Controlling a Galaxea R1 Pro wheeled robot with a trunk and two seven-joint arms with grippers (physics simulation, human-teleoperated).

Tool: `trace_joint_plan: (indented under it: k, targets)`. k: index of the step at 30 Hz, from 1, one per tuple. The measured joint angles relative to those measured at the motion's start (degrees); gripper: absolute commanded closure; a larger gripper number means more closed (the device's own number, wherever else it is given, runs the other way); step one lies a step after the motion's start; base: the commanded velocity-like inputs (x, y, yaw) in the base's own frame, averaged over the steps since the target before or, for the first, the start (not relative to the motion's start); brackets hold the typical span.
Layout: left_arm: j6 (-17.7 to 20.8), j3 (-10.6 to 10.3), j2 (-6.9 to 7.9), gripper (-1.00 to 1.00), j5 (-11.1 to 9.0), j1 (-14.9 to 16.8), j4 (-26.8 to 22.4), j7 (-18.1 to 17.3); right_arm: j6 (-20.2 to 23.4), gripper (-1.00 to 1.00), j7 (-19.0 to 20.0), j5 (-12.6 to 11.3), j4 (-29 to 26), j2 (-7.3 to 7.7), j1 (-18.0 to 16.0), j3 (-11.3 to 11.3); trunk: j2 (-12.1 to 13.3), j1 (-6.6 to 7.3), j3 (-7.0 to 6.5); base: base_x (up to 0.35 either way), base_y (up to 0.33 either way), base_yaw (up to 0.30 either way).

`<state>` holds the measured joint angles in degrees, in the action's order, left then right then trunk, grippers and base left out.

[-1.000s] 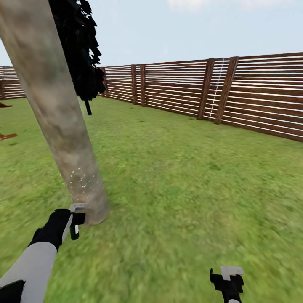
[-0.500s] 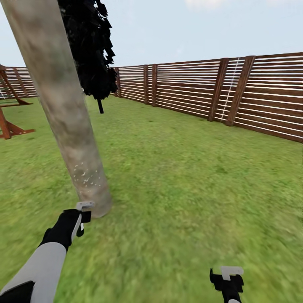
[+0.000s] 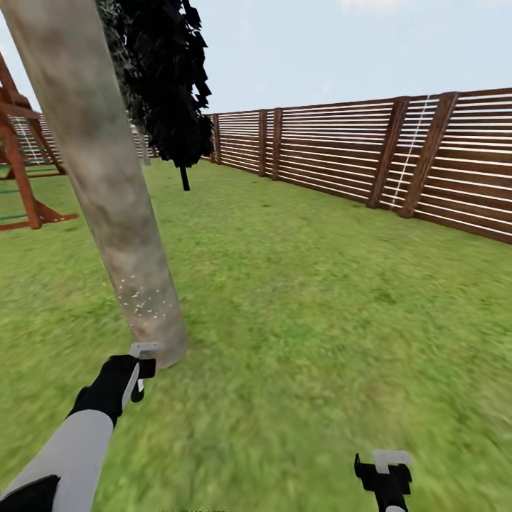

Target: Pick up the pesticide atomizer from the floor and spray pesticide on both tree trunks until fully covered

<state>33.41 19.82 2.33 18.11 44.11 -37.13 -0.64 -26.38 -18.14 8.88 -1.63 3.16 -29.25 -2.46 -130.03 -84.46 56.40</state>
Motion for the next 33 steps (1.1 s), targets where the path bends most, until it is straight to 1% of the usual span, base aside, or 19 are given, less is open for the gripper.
trace_joint_plan:
  k: [4, 15, 24, 30, 33]
  targets:
    - [0.0, 0.0, -0.04, 1.00, 0.0, 0.0, 0.0, 0.0, 0.0, -1.00, 0.0, 0.0, 0.0, 0.00, 0.0, 0.0, 0.0, 0.02, 0.00, 0.120, -0.269, 0.206]
    - [0.0, 0.0, -0.04, 1.00, 0.1, 0.0, 0.1, 0.0, 0.0, -1.00, 0.0, 0.0, 0.0, 0.01, 0.0, 0.0, 0.0, 0.02, 0.00, 0.184, -0.245, 0.018]
    - [0.0, 0.1, 0.62, 1.00, 0.3, -0.1, 0.0, 0.1, 0.0, -1.00, 0.0, 0.0, 0.0, 0.00, 0.0, 0.0, 0.0, 0.02, 0.00, 0.185, -0.244, 0.256]
    - [0.0, 0.0, 0.58, 1.00, 0.3, -0.1, 0.0, 0.1, 0.0, -1.00, 0.0, 0.0, 0.0, 0.00, 0.0, 0.0, 0.0, 0.02, 0.00, 0.185, -0.244, 0.277]
    - [0.0, 0.0, 0.30, 1.00, 0.2, -0.1, 0.0, 0.1, 0.0, -1.00, 0.0, 0.0, 0.0, 0.00, 0.0, 0.0, 0.0, 0.02, 0.00, 0.184, -0.243, 0.217]
